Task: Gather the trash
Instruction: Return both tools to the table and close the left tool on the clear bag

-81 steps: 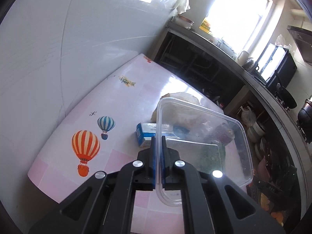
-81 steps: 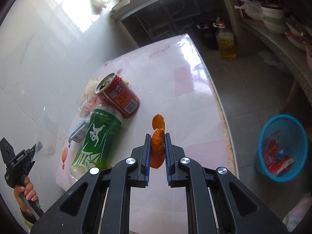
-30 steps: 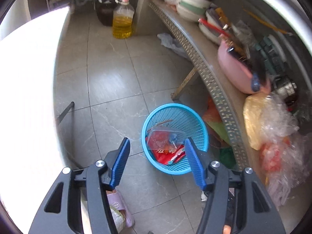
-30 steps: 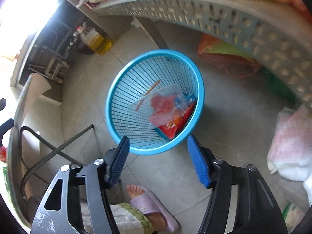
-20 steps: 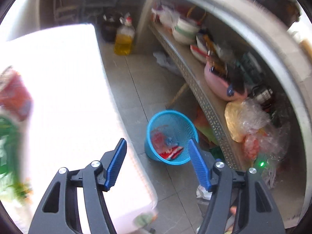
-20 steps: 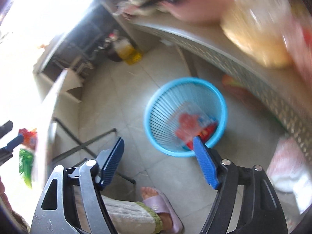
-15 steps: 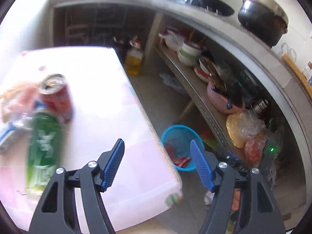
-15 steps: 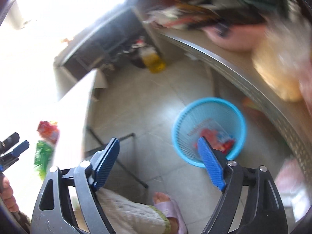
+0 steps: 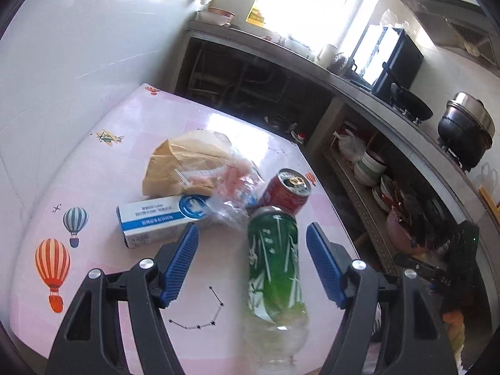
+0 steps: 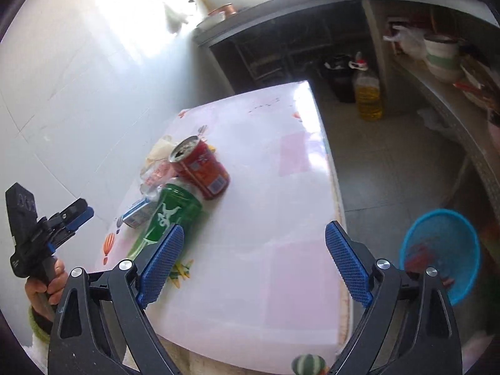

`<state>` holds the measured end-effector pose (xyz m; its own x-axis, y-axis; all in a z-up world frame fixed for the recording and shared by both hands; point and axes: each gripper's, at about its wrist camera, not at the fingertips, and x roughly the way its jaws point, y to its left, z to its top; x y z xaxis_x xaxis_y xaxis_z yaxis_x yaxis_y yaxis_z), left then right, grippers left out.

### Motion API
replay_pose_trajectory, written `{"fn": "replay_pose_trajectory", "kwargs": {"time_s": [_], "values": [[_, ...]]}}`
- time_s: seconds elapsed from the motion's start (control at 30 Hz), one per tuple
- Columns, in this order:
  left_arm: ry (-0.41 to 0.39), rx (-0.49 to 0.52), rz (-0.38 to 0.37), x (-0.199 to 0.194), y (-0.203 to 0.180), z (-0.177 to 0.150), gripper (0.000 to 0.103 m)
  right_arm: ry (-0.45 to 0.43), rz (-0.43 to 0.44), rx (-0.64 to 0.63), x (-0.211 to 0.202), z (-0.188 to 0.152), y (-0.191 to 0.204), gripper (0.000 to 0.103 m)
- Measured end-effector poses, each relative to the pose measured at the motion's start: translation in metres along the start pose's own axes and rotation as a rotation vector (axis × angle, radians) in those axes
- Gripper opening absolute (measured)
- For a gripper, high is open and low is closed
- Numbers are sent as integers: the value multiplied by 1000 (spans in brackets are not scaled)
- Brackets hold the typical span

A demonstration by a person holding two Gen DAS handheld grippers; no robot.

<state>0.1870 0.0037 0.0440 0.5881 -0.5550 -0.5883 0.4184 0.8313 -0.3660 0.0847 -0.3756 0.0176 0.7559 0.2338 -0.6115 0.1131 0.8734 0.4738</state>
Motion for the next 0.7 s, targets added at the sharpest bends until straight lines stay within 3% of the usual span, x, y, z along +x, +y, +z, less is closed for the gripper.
{"fn": "replay_pose_trajectory", "kwargs": {"time_s": [0.2,0.27,0.53,0.7], "values": [[55,-41,-6,49,34,34,69,40,40,-41,32,14,39,88],[67,-37,23,66,38,43,69,59,37,-42,38,15,47,88],[144,76,122,121,34,50,69,103,40,-49,56,20,56,88],[139,104,170,124,33,45,49,109,39,-38,62,21,54,88]]}}
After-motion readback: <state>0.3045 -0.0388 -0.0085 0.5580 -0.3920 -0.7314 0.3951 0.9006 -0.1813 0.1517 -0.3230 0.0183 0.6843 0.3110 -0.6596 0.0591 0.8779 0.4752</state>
